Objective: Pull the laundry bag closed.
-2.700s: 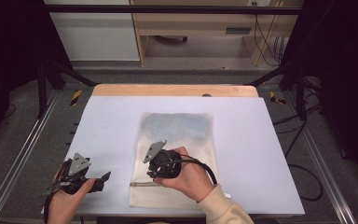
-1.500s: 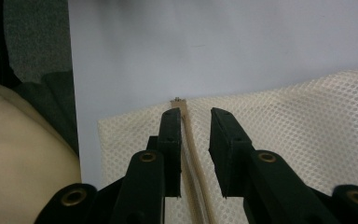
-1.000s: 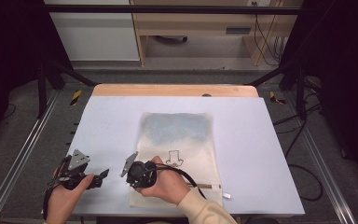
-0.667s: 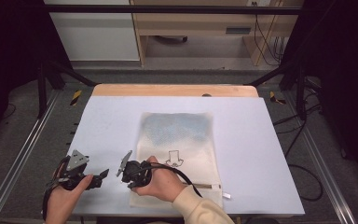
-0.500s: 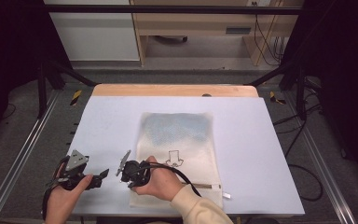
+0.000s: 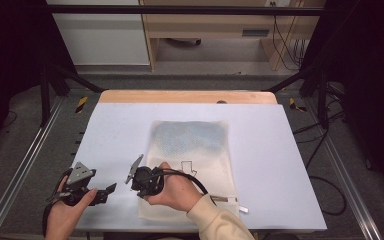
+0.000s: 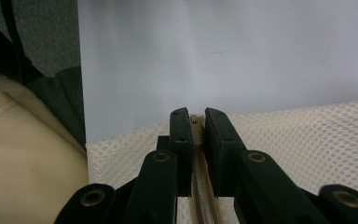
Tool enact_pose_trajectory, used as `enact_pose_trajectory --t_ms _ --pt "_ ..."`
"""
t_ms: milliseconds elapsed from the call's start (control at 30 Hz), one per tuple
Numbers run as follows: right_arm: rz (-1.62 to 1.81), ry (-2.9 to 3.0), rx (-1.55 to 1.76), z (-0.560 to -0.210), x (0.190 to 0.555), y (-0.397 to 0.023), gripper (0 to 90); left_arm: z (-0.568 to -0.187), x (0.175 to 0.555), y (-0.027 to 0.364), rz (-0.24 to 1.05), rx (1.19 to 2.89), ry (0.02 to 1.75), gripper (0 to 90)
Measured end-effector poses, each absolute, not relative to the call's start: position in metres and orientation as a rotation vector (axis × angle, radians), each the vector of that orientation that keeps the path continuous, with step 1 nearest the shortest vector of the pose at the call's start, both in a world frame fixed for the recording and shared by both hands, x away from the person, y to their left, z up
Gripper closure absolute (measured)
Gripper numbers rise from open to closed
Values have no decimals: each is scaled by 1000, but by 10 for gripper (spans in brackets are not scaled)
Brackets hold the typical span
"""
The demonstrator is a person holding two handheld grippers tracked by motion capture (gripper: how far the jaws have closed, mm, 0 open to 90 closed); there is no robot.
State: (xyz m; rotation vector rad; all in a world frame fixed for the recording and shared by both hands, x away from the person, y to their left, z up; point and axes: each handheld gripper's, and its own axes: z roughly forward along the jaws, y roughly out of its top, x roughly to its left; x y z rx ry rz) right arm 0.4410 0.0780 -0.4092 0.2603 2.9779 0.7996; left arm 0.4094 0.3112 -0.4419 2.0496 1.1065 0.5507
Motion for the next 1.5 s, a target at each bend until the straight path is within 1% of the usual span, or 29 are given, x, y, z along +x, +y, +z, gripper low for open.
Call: enact_pose_trajectory --t_ms 333,367,400,500,700,733,767,867,1167,1233,1500 --pt "839 2975 233 -403 443 73 821 -436 397 311 528 2017 1066 106" --pt "848 2973 244 -402 444 72 821 -436 395 309 511 2025 1064 135" --pt "848 2973 244 -402 444 72 821 -436 395 309 511 2025 1064 136" --pt "847 2973 230 -402 444 71 821 -438 392 305 447 2013 1055 135" --pt "845 2982 220 -406 446 70 821 -437 389 295 383 2025 1013 118" --pt "849 2986 224 -408 447 70 821 -438 388 294 361 2018 1007 118" --pt "854 2986 219 -409 448 70 821 -440 389 291 303 1998 1001 118" --pt "861 2983 220 -410 447 70 821 -443 388 285 271 2001 1002 119" --pt "858 2980 217 -410 445 70 821 -444 385 264 251 2021 956 124" --pt "854 2979 212 -410 445 70 821 -446 385 259 225 2019 948 160" --pt "854 2969 208 -408 444 70 821 -449 388 244 218 2034 935 168"
